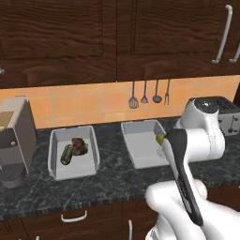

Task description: Place one cucumber and one steak in each tupperware on the nearby counter, to pack two identical lunches.

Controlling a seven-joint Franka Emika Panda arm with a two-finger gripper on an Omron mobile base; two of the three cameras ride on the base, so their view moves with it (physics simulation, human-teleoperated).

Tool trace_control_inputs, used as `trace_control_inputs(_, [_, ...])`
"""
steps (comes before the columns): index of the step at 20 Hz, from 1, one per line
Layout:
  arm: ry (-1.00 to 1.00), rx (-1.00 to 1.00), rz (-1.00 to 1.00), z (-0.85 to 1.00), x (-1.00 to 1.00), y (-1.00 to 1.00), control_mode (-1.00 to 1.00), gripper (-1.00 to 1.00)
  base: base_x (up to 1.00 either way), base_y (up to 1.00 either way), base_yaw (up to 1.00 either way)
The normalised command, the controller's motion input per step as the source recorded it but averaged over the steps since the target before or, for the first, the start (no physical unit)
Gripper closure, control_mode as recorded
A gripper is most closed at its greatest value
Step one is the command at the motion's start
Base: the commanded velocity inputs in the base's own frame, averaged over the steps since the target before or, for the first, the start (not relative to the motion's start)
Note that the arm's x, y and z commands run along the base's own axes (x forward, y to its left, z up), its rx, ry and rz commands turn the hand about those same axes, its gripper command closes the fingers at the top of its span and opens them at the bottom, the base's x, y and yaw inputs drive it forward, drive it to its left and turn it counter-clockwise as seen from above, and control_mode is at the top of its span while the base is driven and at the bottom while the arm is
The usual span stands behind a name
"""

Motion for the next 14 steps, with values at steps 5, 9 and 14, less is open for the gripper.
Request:
trace_control_inputs(5, [0.00,-0.01,0.00,-0.40,0.81,0.05,-1.00,1.00,0.00,0.00,0.00])
trace_control_inputs(9, [0.00,0.02,0.00,-0.52,1.00,0.00,-1.00,1.00,0.00,0.00,0.00])
trace_control_inputs(14, [0.09,0.09,0.00,-0.58,0.98,0.00,-1.00,1.00,0.00,0.00,0.00])
